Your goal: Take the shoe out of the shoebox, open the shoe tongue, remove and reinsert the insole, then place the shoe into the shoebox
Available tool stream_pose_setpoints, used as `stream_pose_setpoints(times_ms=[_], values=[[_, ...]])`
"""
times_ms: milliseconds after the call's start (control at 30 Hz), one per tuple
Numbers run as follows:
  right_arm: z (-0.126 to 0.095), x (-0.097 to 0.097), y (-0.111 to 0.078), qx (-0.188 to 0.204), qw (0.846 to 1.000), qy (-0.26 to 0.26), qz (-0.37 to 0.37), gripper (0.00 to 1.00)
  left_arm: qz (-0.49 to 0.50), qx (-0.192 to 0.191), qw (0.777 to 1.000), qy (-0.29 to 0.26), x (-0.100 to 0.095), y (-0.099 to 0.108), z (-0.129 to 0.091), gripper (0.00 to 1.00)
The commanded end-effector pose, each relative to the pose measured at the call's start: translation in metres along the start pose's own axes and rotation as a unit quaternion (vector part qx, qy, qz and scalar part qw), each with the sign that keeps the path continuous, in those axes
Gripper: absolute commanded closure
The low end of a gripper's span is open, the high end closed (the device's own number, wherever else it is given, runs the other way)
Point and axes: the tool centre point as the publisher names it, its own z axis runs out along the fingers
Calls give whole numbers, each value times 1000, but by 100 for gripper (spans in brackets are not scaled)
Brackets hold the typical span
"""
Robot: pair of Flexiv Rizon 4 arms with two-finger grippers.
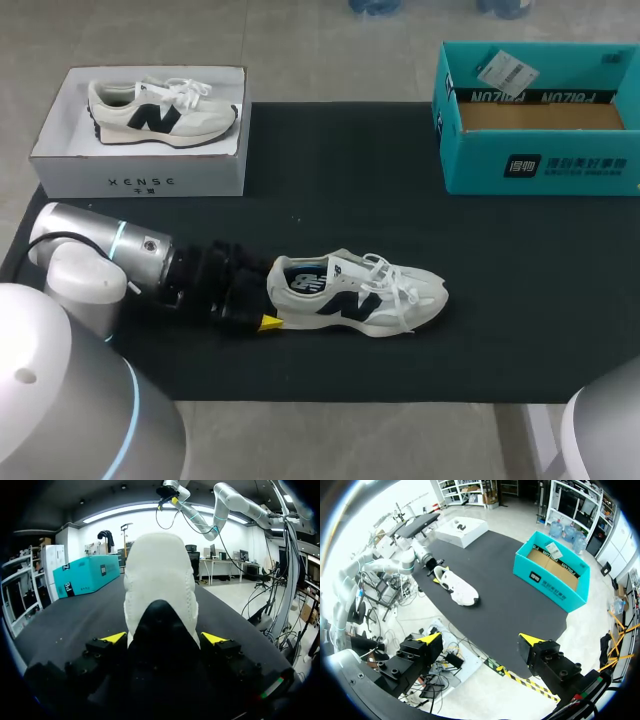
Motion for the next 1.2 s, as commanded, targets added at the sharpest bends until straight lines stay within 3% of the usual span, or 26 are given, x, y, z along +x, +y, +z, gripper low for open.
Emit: stream_pose_setpoints(times_ms=[33,233,467,633,767,1067,1200], values=[[0,6,17,27,999,-21,5,0,0,-1,1000,-1,3,1,2,100],[31,47,79,132,982,-99,89,0,0,-1,1000,-1,3,1,2,100],[98,80,112,182,958,-129,182,0,0,-1,1000,-1,3,1,2,100],[147,97,121,218,945,-112,214,0,0,-1,1000,-1,3,1,2,100],[178,106,124,225,943,-91,227,0,0,-1,1000,-1,3,1,2,100],[218,125,113,251,929,-73,263,0,0,-1,1000,-1,3,1,2,100],[222,130,108,232,933,-55,270,0,0,-1,1000,-1,3,1,2,100]])
